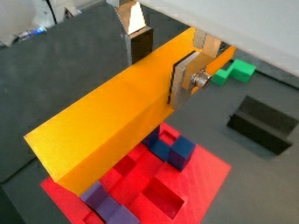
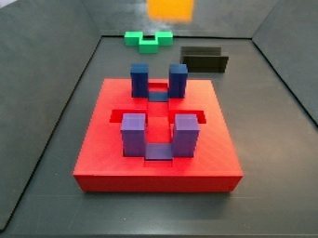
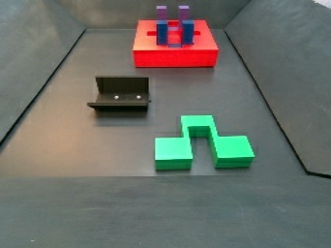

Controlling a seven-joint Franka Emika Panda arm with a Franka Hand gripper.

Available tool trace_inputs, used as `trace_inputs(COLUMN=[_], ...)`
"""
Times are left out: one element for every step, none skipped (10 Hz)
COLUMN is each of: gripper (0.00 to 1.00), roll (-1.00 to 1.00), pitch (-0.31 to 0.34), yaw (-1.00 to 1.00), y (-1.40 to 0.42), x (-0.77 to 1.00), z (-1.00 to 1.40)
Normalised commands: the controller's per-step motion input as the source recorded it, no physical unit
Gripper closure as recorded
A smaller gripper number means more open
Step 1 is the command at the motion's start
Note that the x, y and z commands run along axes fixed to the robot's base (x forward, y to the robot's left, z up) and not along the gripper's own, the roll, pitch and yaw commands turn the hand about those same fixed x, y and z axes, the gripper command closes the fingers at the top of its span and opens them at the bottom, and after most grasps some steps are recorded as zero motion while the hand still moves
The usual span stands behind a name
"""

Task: Pick up the yellow object. Move up. Move to above the board. Insert the yellow object.
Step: Insert the yellow object.

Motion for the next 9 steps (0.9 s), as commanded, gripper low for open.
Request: trace_inputs(gripper=[1.00, 1.00, 1.00, 1.00, 1.00, 1.00, 1.00, 1.00, 1.00], roll=[0.00, 0.00, 0.00, 0.01, 0.01, 0.03, 0.10, 0.03, 0.00], pitch=[0.000, -0.004, -0.007, -0.007, 0.000, -0.016, 0.016, 0.023, 0.000], yaw=[-0.03, -0.01, -0.04, -0.01, 0.00, 0.00, -0.21, -0.32, -0.27], y=[0.00, -0.02, -0.05, -0.05, 0.00, 0.00, -0.12, -0.10, -0.10], x=[0.64, 0.53, 0.48, 0.27, 0.22, 0.00, -0.03, -0.36, -0.39], z=[-0.95, -0.98, -0.93, -0.86, -0.82, -0.73, -0.62, -0.46, -0.39])
